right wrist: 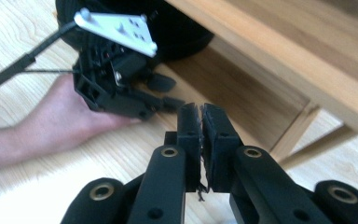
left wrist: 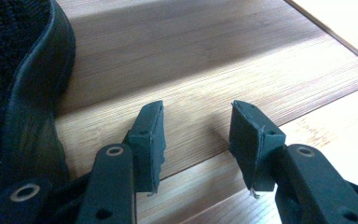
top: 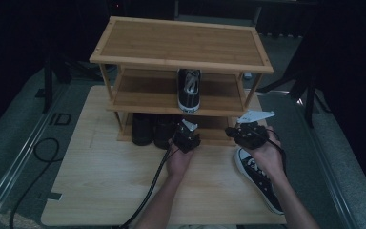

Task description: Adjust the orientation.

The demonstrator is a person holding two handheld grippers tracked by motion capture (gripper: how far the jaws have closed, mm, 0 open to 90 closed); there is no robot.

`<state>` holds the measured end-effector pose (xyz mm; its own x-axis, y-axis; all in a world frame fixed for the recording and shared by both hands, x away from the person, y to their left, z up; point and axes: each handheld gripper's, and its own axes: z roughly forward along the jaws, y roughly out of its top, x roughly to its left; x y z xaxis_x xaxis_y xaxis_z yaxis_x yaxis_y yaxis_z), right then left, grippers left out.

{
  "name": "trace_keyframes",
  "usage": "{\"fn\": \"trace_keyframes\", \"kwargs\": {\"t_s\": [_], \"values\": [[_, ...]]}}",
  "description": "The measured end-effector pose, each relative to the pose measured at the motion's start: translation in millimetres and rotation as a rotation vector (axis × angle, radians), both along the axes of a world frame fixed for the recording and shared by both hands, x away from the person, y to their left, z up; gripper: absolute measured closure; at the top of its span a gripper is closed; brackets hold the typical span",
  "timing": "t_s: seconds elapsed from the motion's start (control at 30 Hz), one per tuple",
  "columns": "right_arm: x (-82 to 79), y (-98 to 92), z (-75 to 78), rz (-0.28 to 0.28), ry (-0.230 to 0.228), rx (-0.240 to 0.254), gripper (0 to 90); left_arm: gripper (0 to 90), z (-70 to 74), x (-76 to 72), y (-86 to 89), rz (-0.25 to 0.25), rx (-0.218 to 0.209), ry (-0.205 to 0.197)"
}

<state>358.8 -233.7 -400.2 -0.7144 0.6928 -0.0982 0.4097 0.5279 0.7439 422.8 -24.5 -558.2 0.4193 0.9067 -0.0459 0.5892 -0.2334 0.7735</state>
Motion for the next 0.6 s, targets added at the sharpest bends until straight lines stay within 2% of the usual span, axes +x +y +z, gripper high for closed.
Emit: {"fn": "trace_keyframes", "kwargs": {"t_s": [0.2,0.6], "values": [[-5.5,-14.7,-7.4,-0.023,0.019,-0.006,84.6,55.6,0.0,0.0,0.1,0.0,0.001,0.0],[-23.4,-37.0,-28.6,-0.078,0.055,0.03,82.7,55.6,0.0,-0.1,0.0,0.0,0.001,-0.001]]}}
